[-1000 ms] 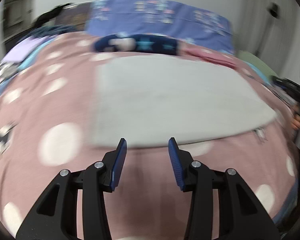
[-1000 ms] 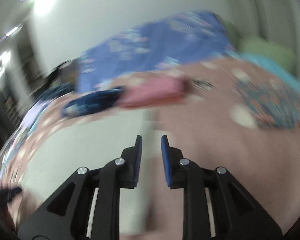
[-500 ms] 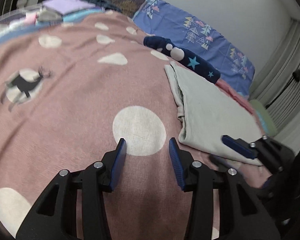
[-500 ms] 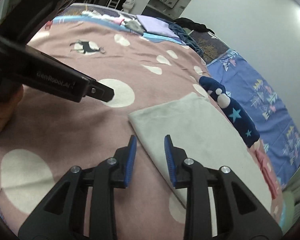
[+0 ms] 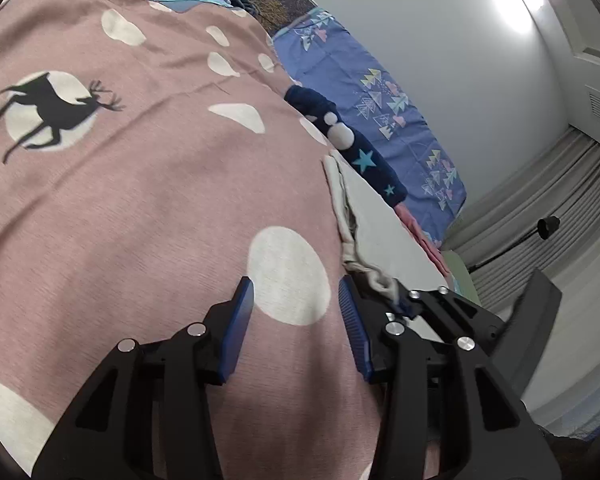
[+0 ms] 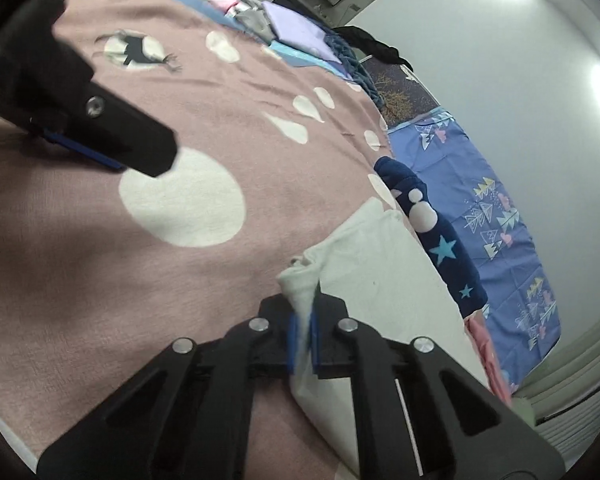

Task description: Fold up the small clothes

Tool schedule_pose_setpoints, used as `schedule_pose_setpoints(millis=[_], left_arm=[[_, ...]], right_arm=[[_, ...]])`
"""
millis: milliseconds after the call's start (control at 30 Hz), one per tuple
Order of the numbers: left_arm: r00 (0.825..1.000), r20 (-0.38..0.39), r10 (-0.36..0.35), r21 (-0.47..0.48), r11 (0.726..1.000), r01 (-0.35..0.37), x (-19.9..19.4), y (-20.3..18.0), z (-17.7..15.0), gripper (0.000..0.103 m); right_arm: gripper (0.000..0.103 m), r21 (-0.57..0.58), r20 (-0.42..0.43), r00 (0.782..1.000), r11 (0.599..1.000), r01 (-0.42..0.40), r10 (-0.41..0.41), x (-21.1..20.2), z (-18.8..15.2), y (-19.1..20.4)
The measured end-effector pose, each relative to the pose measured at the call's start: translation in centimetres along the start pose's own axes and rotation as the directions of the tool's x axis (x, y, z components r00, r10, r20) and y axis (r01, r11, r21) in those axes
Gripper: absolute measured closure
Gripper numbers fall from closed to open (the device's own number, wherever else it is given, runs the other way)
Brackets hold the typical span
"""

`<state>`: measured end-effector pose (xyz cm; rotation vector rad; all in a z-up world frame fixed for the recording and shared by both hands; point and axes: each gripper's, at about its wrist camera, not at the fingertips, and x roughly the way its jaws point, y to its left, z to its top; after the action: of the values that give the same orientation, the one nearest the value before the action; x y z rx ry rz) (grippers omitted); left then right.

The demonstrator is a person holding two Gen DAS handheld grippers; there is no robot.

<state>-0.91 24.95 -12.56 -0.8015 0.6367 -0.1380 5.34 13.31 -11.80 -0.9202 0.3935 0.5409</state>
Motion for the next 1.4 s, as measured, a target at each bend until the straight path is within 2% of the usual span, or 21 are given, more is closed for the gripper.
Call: schedule_pose_setpoints(millis=[67,133,200,300,333,400,500,633,733,833,867,900,933,967,1100,1167,1200,1233,1267,1367,1400], left_arm=[[1.000,-0.002,-0.002,0.016,1.000,0.002,-0.4,-0.2,0.7,0.057],[1.000,-0.011,0.009,0.084,0.996,-0.008,-0.4,-1.3,2.1,0.057],[1.000,-0.027,0.004,0.129,0.992,0.000,0.1,-2.4,3.8,0.054],[0.999,-0.037,-0.011,0.207,0.978,0.018,2.3,-4.4,7.6,0.045],[0.996,-0.082,-0.046,0.231,0.971,0.064,4.0,-5.0,9.0,0.044],[0.987,-0.149,-0.058,0.199,0.976,0.087,7.3,-5.4,10.9,0.044],[0.950,-0.308,-0.045,0.106,0.991,0.082,13.2,-5.7,12.3,0.044],[0.889,-0.458,0.010,0.136,0.989,0.059,18.0,-7.4,12.1,0.044],[0.877,-0.476,0.067,0.184,0.983,0.024,19.9,-8.4,12.5,0.044],[0.886,-0.455,0.088,0.214,0.977,0.013,21.4,-9.2,13.1,0.047],[0.896,-0.433,0.096,0.233,0.973,0.009,22.0,-9.4,13.2,0.055],[0.903,-0.416,0.107,0.252,0.968,0.001,22.4,-9.5,13.3,0.081],[0.910,-0.396,0.124,0.270,0.963,-0.014,23.1,-9.4,13.5,0.092],[0.918,-0.382,0.104,0.249,0.968,-0.006,23.5,-8.9,13.9,0.094],[0.963,-0.267,-0.031,0.149,0.986,0.073,21.3,-8.1,15.2,0.096],[0.983,-0.184,-0.028,0.195,0.979,0.064,20.0,-8.2,15.4,0.100],[0.987,-0.159,0.003,0.217,0.976,0.032,20.0,-7.9,15.4,0.101],[0.988,-0.147,0.046,0.233,0.972,-0.010,20.3,-7.3,15.3,0.100],[0.985,-0.162,0.051,0.215,0.977,-0.016,20.7,-6.3,15.2,0.101],[0.968,-0.239,-0.076,0.057,0.994,0.092,21.0,-3.7,15.4,0.096],[0.964,-0.238,-0.115,0.045,0.991,0.129,20.6,-3.5,15.5,0.085]], right_arm=[[0.098,0.093,0.061,0.996,0.993,-0.075,0.070,-1.5,0.1,-2.0],[0.098,0.230,0.101,0.986,0.961,-0.151,0.131,-2.5,0.2,-5.0],[0.098,0.308,0.114,0.976,0.927,-0.212,0.185,-2.4,0.1,-6.5],[0.098,0.365,0.114,0.965,0.894,-0.261,0.236,-1.9,0.0,-7.4],[0.098,0.374,0.112,0.963,0.888,-0.268,0.243,-1.8,0.1,-7.3],[0.098,0.376,0.110,0.965,0.889,-0.261,0.237,-2.1,0.1,-6.8],[0.098,0.377,0.108,0.967,0.890,-0.255,0.231,-2.1,0.2,-6.5],[0.098,0.369,0.107,0.966,0.892,-0.260,0.237,-2.1,0.1,-6.3],[0.098,0.350,0.100,0.966,0.900,-0.258,0.237,-2.0,0.2,-5.8],[0.098,0.346,0.093,0.964,0.900,-0.265,0.248,-1.6,0.1,-5.5],[0.098,0.351,0.088,0.963,0.897,-0.268,0.253,-1.4,0.1,-5.4],[0.098,0.353,0.085,0.963,0.896,-0.269,0.255,-1.3,0.2,-5.3],[0.098,0.356,0.080,0.964,0.896,-0.266,0.255,-1.1,0.2,-5.2],[0.098,0.359,0.076,0.964,0.895,-0.264,0.253,-1.0,0.3,-5.2],[0.098,0.331,0.089,0.973,0.915,-0.233,0.215,-1.2,1.0,-4.8],[0.098,0.318,0.095,0.973,0.919,-0.231,0.212,-1.5,1.0,-4.6],[0.098,0.315,0.088,0.971,0.919,-0.238,0.221,-1.2,0.9,-4.6],[0.098,0.305,0.063,0.967,0.918,-0.253,0.245,-0.6,0.6,-4.3],[0.097,0.302,0.037,0.964,0.916,-0.263,0.264,0.0,0.4,-4.1],[0.089,0.292,0.029,0.962,0.918,-0.267,0.270,-0.1,0.1,-3.8],[0.081,0.279,0.042,0.965,0.925,-0.259,0.258,-0.6,0.1,-3.8]])
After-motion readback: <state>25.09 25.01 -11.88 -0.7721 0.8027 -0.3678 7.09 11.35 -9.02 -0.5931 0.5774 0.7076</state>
